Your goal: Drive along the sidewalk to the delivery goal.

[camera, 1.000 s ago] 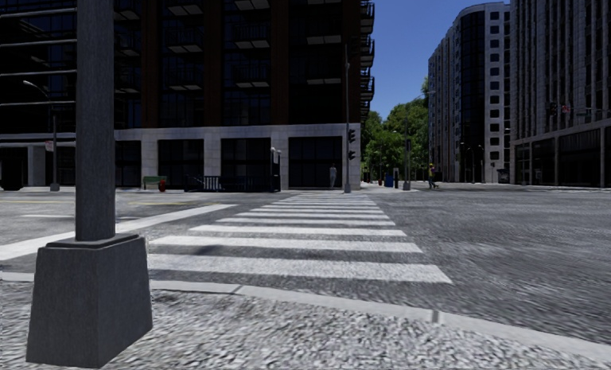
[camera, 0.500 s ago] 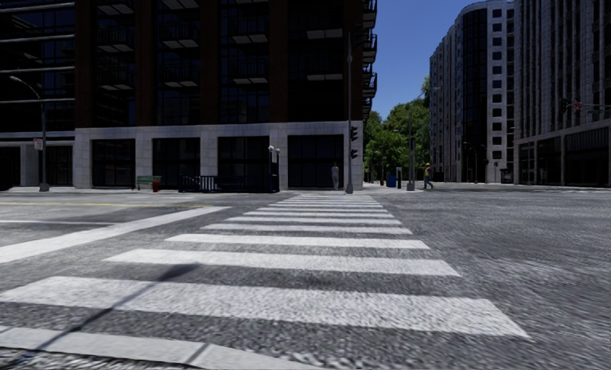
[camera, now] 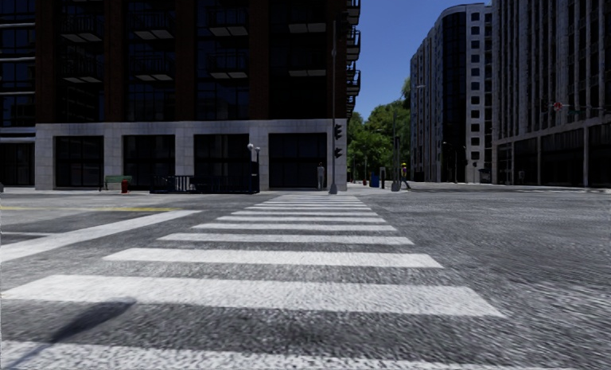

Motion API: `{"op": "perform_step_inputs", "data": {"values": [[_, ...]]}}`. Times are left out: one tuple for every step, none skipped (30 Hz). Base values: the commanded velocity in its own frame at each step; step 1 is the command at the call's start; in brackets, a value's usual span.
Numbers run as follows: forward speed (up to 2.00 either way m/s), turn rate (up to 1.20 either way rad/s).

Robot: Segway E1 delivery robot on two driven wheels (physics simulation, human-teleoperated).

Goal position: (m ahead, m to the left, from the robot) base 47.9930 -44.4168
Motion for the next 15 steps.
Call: {"op": "perform_step_inputs", "data": {"values": [[1.63, 0.00], [1.63, 0.00], [1.63, 0.00], [1.63, 0.00], [1.63, 0.00], [1.63, 0.00], [1.63, 0.00], [1.63, 0.00], [1.63, 0.00], [1.63, 0.00], [1.63, 0.00], [1.63, 0.00], [1.63, 0.00], [1.63, 0.00], [1.63, 0.00]]}}
